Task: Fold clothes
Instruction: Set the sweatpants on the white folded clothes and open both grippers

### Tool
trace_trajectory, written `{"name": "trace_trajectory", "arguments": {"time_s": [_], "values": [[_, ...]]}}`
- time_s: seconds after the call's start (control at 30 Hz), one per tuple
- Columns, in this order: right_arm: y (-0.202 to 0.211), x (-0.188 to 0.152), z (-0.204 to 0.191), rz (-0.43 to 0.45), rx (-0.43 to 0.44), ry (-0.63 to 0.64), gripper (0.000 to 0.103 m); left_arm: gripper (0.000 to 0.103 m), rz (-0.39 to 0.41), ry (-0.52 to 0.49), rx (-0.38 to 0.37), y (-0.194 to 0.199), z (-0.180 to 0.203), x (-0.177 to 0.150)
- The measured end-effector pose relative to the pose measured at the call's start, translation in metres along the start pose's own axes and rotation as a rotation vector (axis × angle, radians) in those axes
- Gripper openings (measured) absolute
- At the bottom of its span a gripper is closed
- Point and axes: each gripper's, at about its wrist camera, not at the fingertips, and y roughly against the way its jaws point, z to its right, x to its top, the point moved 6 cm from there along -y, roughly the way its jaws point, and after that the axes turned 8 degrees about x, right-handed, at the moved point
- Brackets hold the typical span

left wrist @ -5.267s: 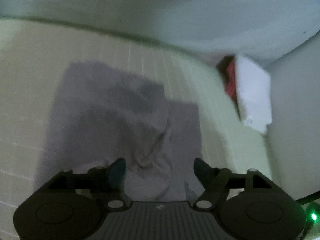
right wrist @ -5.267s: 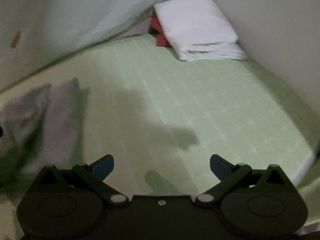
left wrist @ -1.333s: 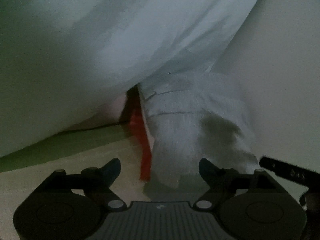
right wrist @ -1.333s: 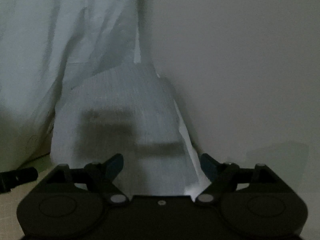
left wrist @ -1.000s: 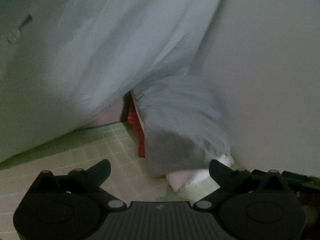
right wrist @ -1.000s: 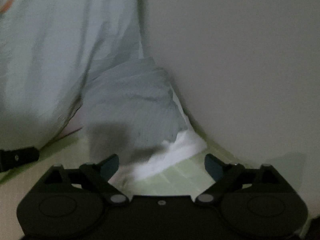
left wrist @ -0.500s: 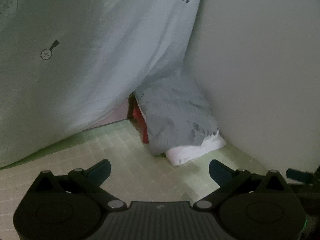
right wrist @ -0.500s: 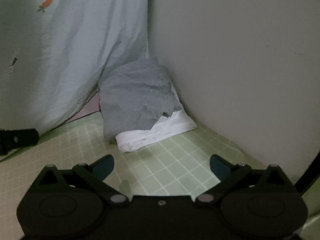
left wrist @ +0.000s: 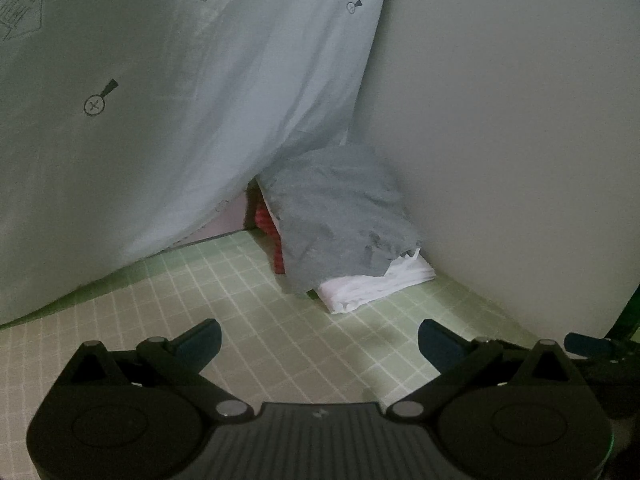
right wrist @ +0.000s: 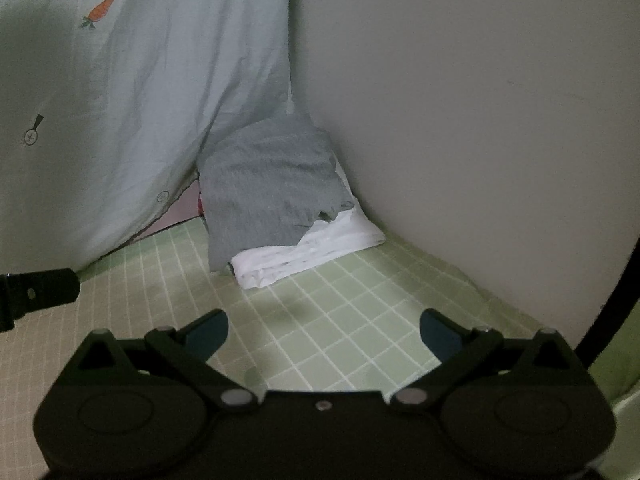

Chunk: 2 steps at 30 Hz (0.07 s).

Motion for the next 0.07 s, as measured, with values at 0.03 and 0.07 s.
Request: {"name": "trace_trajectory", "arguments": {"time_s": [0.03, 0.07], "values": [[0.0014, -0.0001, 0.0003, 0.003, 0.0, 0.002, 0.103, 0.103, -0.001, -0.001, 0.001, 0.0009, 0.0007, -0.0005], [0.0026, -0.0005, 0.0006, 0.005, -0.002, 0.002, 0.103, 0.103, -0.001, -0.003, 0.002, 0.0017, 0.0015, -0.0009]]}}
